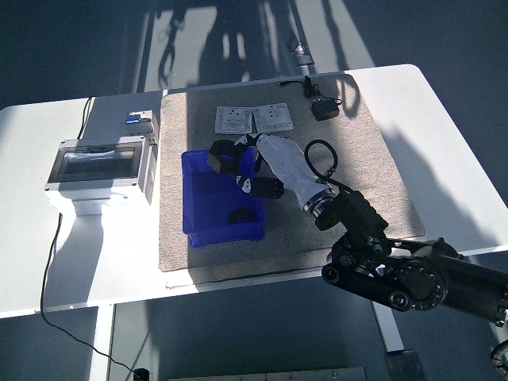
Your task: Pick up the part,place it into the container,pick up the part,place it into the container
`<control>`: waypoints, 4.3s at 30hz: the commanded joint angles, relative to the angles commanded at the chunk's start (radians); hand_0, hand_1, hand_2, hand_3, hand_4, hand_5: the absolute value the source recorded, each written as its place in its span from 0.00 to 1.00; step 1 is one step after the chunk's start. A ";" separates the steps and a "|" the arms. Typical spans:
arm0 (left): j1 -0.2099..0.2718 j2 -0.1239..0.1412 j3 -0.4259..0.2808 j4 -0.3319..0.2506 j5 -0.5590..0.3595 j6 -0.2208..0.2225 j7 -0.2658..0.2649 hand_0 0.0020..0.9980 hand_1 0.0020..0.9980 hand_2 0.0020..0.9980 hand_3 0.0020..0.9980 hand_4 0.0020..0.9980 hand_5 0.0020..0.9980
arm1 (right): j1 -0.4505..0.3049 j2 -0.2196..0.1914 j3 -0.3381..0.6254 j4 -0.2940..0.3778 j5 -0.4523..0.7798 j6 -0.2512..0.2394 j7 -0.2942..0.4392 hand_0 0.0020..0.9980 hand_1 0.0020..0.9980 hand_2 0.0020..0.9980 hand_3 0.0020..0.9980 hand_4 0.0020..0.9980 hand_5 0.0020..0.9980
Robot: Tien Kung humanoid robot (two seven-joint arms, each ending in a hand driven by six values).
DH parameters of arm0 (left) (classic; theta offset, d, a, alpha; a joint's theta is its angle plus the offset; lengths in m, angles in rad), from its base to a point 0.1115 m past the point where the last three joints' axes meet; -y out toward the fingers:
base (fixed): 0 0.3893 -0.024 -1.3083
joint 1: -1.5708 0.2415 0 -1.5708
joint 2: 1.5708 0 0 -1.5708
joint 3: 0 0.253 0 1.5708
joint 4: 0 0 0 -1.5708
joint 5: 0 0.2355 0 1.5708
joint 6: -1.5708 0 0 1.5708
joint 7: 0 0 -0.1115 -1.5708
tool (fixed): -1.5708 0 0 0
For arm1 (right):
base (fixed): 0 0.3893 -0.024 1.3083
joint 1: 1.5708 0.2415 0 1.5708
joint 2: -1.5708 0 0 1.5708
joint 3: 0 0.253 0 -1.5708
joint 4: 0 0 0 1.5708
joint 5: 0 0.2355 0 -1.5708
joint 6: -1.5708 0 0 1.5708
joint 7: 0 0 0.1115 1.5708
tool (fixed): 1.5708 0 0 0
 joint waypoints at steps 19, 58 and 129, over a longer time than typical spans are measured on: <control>0.001 0.003 -0.008 0.000 0.010 -0.006 0.004 0.61 0.29 0.47 0.60 0.61 0.87 | 0.007 0.012 -0.003 -0.035 -0.187 0.195 -0.061 1.00 0.99 1.00 0.99 0.74 0.18; 0.038 -0.023 0.019 0.000 -0.072 0.022 -0.011 0.61 0.29 0.48 0.60 0.62 0.87 | -0.632 -0.184 0.903 0.321 0.704 0.162 0.540 1.00 1.00 1.00 1.00 1.00 0.94; 0.039 -0.020 0.000 0.000 -0.069 0.064 -0.039 0.60 0.30 0.48 0.59 0.62 0.83 | -0.619 -0.156 0.844 0.276 0.645 0.211 0.403 0.38 0.26 0.29 0.37 1.00 0.29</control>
